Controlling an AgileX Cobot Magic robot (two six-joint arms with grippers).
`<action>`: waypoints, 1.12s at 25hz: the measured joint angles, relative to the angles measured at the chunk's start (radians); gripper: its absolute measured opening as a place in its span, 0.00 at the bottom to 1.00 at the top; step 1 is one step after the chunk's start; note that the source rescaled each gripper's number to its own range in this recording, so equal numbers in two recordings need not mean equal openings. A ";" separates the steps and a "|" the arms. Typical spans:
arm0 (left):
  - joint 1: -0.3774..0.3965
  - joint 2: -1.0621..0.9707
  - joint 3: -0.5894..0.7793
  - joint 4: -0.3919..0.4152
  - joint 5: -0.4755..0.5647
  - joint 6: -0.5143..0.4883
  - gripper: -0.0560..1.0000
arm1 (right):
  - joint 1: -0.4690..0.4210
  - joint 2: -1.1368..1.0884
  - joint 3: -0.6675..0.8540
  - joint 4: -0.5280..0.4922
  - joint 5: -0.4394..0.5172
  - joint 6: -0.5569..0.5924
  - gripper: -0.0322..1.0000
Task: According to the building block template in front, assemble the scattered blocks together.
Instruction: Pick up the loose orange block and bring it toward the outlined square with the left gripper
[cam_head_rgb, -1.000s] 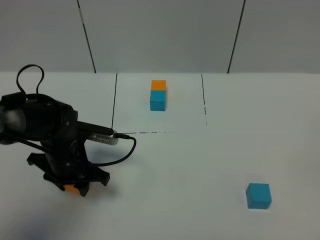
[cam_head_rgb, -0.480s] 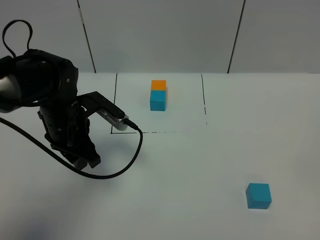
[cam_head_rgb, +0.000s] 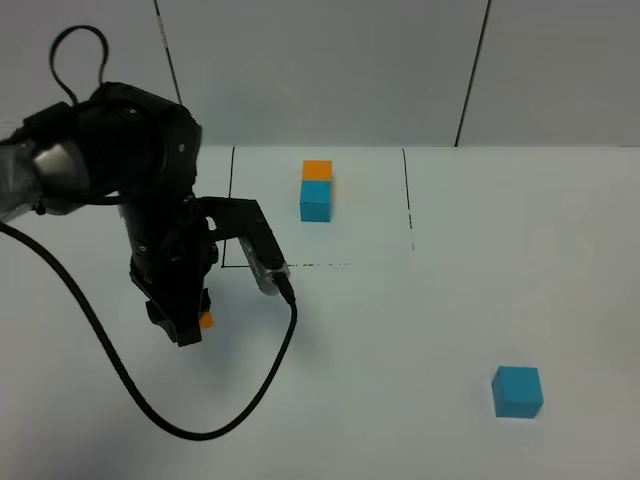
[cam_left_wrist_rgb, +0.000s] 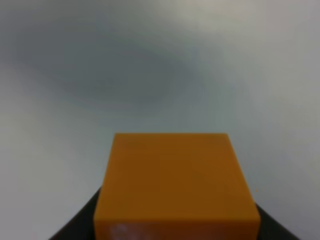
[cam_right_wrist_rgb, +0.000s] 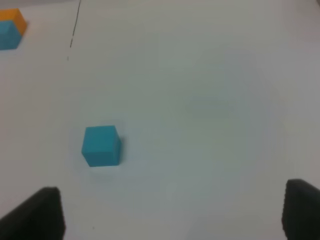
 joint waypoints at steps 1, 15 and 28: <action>-0.019 0.016 -0.011 0.024 0.002 0.001 0.05 | 0.000 0.000 0.000 -0.005 0.000 0.000 0.75; -0.194 0.273 -0.162 0.074 -0.114 0.145 0.05 | 0.000 0.000 0.000 0.000 0.000 0.000 0.75; -0.200 0.317 -0.168 0.008 -0.205 0.189 0.05 | 0.000 0.000 0.000 -0.005 0.000 0.000 0.75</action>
